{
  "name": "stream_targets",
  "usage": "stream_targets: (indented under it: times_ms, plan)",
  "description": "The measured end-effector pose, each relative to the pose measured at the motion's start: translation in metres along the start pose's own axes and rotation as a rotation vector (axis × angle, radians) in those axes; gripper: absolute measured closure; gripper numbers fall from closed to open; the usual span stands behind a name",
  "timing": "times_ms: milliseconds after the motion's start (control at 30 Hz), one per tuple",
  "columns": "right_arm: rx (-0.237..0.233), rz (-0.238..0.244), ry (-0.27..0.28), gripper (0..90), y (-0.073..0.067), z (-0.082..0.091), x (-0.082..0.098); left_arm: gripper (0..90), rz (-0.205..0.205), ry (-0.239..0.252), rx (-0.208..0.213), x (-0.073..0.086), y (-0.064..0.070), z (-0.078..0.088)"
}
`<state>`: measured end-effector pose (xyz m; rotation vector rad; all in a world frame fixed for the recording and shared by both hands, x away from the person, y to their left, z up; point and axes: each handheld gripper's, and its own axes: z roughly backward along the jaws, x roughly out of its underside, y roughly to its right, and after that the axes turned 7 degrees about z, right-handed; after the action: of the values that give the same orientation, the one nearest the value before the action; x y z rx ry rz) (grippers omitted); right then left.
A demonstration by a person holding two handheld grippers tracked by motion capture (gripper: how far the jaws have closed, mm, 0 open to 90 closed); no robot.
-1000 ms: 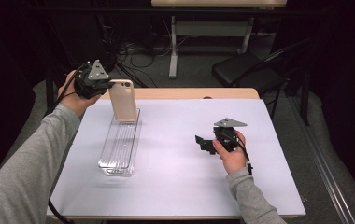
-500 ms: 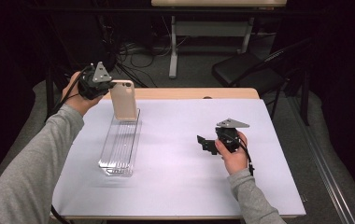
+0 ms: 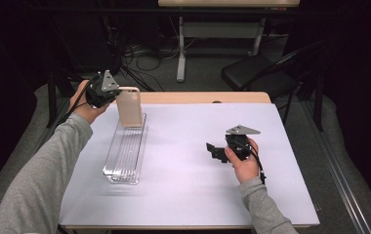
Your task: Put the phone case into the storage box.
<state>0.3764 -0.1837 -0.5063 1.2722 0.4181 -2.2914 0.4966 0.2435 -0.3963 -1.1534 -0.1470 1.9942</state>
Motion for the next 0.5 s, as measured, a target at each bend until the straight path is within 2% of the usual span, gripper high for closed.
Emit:
stream_targets:
  times_ms: [367, 500]
  plan:
    - [0.001, -0.002, -0.001, 14.7, 0.0, 0.0, 0.001, 79.2, 0.011, 0.004, -0.026, 0.01, 0.006, -0.016]
    - [-0.001, 0.003, -0.002, 14.7, -0.001, 0.0, 0.001, 79.2, -0.002, 0.001, -0.043, 0.012, 0.01, -0.021]
